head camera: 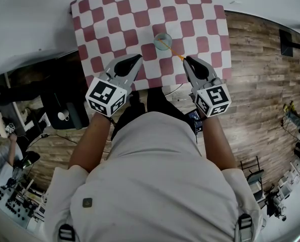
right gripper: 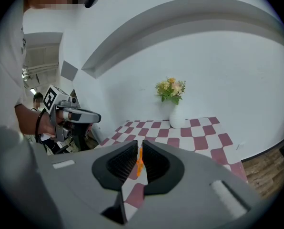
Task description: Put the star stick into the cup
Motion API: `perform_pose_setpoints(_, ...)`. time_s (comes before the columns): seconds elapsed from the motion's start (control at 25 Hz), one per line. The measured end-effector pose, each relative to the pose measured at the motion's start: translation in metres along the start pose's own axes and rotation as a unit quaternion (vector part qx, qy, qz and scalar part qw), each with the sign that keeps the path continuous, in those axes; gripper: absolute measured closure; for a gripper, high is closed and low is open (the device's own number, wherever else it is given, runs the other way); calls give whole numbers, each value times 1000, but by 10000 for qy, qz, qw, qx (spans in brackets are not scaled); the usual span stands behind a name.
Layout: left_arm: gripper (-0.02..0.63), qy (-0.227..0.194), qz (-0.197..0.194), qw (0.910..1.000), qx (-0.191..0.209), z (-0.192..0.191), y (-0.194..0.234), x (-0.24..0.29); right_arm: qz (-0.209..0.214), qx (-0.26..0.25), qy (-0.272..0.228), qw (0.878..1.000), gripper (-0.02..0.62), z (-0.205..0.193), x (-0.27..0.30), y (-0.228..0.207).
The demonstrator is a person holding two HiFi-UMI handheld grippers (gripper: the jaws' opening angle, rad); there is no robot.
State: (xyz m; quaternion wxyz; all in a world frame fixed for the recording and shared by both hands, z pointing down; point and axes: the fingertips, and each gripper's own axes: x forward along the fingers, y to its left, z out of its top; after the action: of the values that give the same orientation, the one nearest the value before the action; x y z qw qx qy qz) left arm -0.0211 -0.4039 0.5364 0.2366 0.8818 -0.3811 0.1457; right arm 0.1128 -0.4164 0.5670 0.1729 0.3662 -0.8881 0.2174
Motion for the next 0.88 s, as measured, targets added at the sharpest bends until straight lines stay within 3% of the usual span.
perform_pose_setpoints(0.48, 601, -76, 8, 10000, -4, 0, -1, -17, -41, -47, -115, 9999, 550, 10, -2, 12)
perform_pose_setpoints(0.88, 601, -306, -106, 9992, 245, 9, -10, -61, -287, -245, -427, 9984, 554, 32, -28, 51)
